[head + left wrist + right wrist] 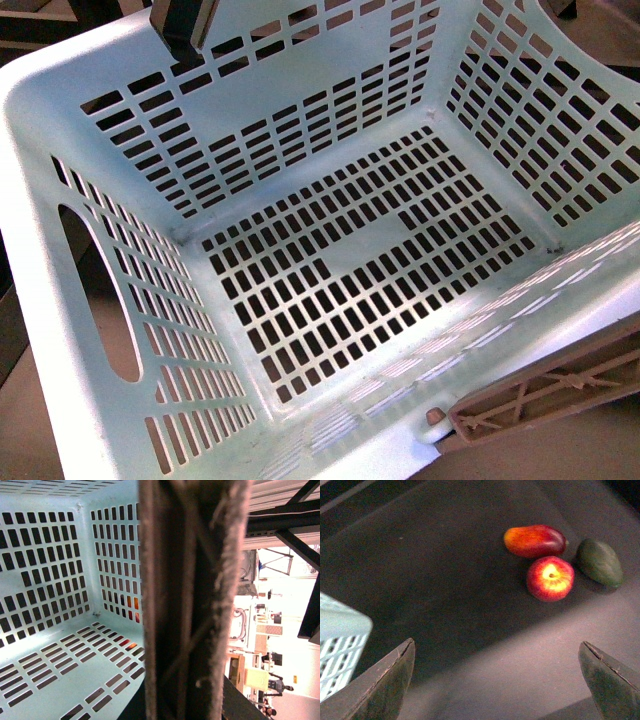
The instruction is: Pick apple with right arm and hold basket with left
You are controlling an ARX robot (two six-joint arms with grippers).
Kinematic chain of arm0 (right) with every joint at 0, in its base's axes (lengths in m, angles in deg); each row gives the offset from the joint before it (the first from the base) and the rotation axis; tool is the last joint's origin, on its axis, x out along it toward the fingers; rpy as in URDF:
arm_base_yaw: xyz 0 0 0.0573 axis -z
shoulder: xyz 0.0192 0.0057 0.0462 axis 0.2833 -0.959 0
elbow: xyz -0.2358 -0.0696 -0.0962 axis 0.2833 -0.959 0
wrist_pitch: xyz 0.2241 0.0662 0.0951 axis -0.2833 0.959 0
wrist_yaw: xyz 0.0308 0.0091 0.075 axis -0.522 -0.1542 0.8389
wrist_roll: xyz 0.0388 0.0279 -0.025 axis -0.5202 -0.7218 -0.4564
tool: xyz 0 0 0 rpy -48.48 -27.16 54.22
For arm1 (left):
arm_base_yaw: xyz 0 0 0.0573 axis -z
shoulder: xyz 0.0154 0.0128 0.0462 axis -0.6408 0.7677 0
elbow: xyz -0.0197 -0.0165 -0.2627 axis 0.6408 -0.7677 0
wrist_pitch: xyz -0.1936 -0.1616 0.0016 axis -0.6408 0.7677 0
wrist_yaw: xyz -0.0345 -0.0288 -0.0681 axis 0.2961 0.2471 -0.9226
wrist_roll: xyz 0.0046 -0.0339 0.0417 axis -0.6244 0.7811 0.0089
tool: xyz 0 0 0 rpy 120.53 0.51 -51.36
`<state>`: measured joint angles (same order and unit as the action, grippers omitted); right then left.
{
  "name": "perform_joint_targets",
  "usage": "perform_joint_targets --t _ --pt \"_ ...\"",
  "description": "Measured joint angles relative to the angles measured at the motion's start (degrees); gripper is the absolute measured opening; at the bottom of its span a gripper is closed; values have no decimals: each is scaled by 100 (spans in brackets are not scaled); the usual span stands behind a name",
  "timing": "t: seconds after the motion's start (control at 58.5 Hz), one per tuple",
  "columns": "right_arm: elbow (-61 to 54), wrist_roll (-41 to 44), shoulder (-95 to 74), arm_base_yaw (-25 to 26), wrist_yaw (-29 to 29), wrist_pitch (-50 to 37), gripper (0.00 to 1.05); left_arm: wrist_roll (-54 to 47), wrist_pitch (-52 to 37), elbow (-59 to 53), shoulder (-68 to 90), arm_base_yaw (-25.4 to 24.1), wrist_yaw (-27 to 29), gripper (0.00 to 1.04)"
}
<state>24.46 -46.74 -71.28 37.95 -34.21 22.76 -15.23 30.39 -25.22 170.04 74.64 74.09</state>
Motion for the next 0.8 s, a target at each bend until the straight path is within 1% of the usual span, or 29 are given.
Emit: perform_joint_targets --t 0.137,0.205,0.239,0.308,0.41,0.496,0.804 --pt "46 -33 -1985 136 -507 -1705 96 0 0 0 0 0 -2 6" --pt "234 -22 -3077 216 -616 -2476 96 0 0 0 0 0 -4 6" --pt "321 -4 -3453 238 -667 -2723 96 0 0 0 0 0 -2 6" --pt "754 155 -4813 350 -765 -3394 96 -7 0 0 0 0 7 6" --pt "1296 404 -6188 514 -809 -3536 96 0 0 0 0 0 -2 6" --pt "1558 566 -6837 614 -817 -3526 96 -4 0 0 0 0 2 6" --pt "2382 951 -7809 835 -841 -3368 96 -2 0 0 0 0 -2 6"
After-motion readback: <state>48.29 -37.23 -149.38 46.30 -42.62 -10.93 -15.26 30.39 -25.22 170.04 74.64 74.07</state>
